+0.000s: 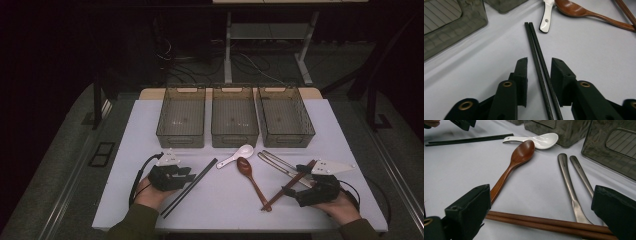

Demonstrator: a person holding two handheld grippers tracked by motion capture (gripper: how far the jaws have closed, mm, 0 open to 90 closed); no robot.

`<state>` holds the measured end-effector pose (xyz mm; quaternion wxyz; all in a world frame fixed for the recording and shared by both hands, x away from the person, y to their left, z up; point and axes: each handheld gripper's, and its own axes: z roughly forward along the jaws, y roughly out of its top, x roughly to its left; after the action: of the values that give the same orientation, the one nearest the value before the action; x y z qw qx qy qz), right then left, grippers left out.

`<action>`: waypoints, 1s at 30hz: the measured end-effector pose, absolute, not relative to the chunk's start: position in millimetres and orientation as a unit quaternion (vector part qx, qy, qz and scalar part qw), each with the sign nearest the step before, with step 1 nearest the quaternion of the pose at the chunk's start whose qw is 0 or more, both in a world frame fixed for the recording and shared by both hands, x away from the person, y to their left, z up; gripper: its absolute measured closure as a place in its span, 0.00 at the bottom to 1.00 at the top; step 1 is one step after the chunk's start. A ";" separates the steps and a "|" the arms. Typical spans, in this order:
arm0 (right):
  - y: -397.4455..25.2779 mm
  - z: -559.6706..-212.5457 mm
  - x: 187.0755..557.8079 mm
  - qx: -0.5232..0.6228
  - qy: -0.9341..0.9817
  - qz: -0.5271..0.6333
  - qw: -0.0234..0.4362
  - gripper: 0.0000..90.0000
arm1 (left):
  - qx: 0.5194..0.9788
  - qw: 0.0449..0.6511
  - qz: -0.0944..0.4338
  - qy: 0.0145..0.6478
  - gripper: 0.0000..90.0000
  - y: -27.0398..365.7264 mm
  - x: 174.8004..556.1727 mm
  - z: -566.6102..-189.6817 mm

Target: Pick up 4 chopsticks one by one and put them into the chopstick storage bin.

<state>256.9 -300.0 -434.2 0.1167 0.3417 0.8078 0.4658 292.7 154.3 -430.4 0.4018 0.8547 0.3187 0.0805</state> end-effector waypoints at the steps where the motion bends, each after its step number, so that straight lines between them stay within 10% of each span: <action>1: -299.9 -434.3 256.9 0.342 0.808 0.466 0.117 0.03 | 0.855 0.401 0.080 0.320 0.77 154.0 293.2 -431.4; 30: -302.8 -433.1 257.0 0.346 0.803 0.470 0.118 0.03 | 0.873 0.365 0.065 0.316 0.88 146.1 297.5 -443.6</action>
<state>257.0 -302.8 -433.1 0.1181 0.3465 0.8033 0.4697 297.5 146.1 -443.6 0.3654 0.8732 0.3159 0.0653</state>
